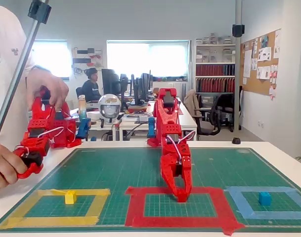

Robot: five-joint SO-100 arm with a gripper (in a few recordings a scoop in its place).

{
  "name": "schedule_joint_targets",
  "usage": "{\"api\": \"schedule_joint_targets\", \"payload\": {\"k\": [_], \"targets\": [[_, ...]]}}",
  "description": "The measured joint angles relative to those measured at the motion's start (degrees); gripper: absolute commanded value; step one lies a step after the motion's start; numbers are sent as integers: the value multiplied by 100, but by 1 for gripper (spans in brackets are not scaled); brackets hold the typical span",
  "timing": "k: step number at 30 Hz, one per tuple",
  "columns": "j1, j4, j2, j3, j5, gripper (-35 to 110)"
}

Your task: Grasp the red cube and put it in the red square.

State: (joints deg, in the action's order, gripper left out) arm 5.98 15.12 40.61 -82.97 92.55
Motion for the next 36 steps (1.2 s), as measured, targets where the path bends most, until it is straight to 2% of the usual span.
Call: {"api": "schedule_joint_targets", "payload": {"k": [13, 15, 36], "targets": [[0, -114, 35, 0, -79, 2], [0, -114, 35, 0, -97, 9], [-26, -185, 35, -79, -290, 16]]}}
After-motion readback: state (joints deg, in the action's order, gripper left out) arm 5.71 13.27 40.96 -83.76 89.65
